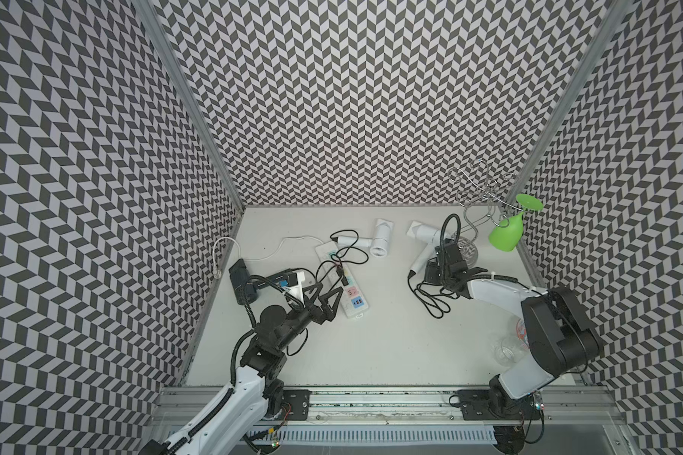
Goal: Charge the blow dryers
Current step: Pick up the plug from the center of the board.
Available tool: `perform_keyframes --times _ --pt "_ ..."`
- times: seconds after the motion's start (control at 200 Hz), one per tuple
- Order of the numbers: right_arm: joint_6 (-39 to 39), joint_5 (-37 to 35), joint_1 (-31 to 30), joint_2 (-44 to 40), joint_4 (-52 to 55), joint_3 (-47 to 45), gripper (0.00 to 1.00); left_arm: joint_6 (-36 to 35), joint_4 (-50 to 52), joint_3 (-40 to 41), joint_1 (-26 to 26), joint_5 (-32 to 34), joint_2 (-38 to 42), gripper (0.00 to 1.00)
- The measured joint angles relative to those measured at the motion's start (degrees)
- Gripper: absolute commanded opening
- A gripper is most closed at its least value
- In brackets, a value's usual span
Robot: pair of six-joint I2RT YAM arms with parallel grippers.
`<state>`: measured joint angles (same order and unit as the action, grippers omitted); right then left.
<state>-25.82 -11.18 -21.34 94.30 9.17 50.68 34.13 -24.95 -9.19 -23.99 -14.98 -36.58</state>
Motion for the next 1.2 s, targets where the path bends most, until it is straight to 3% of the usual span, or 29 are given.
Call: perform_keyframes --times 0.581,0.656,0.956,1.202 --pt "-3.1 -2.5 -4.4 7.1 4.7 4.1 0.42 0.0 1.1 0.0 -0.4 1.1 1.9 0.99" --pt "-3.3 -2.6 -4.4 7.6 4.6 4.2 0.37 0.0 1.1 0.0 -0.4 1.2 1.9 0.99" --pt "-4.4 -2.5 -4.4 7.8 3.9 4.1 0.0 0.0 1.2 0.0 -0.5 1.4 1.9 0.99" --pt "-4.9 -2.9 -4.4 0.7 3.7 -1.5 0.0 0.0 1.5 0.1 -0.7 1.5 2.8 0.99"
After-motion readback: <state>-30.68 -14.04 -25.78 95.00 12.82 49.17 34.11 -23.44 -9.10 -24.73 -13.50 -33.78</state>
